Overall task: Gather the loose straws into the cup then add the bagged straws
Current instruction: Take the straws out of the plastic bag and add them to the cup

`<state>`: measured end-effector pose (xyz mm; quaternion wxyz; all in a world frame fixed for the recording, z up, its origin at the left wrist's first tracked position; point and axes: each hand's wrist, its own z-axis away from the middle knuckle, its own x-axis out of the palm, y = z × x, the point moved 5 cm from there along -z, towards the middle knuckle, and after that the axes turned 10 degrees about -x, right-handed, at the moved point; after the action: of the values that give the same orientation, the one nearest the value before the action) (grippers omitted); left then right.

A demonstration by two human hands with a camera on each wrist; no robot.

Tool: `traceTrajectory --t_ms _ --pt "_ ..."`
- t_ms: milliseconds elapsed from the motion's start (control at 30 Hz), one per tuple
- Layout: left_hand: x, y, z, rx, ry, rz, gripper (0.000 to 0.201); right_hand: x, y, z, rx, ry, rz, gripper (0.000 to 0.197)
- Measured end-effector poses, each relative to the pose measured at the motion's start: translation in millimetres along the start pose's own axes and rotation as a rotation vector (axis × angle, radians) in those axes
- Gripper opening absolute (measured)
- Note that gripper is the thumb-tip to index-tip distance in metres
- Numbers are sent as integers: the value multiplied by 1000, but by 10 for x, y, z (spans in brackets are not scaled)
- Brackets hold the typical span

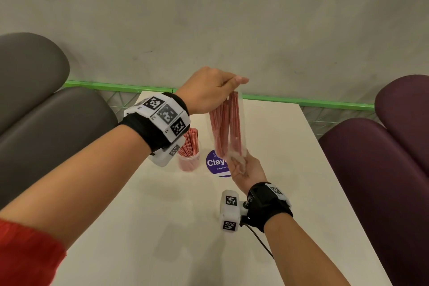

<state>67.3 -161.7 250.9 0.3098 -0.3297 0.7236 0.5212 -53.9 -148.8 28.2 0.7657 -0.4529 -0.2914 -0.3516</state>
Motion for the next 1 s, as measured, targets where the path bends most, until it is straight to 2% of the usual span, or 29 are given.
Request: traceTrajectory --t_ms 67,167,300,433,600,733,867,933,1000 --pt "-77 65 -40 73 60 -69 38 10 -28 25 4 9 -72 28" --pt "-155 109 -83 116 136 -126 41 2 -66 34 -13 0 -38 28" --pt "-207 86 -138 5 151 22 39 -14 -38 20 -11 -3 36 33" --pt "-250 13 -189 -100 263 230 41 6 31 0 7 -1 68 29" --pt "-252 4 -203 -78 322 226 40 -9 78 -25 39 12 8 27" --pt "-182 -37 -200 -80 322 202 39 -20 54 -37 24 -7 -13 28" --pt "-262 -123 -223 -107 407 354 30 -16 6 -36 12 0 -17 25" --pt "-234 -190 -220 -142 407 461 27 -12 2 -47 9 10 -33 23" --pt "-142 -262 -180 -217 376 568 36 -3 18 -63 15 24 -69 20"
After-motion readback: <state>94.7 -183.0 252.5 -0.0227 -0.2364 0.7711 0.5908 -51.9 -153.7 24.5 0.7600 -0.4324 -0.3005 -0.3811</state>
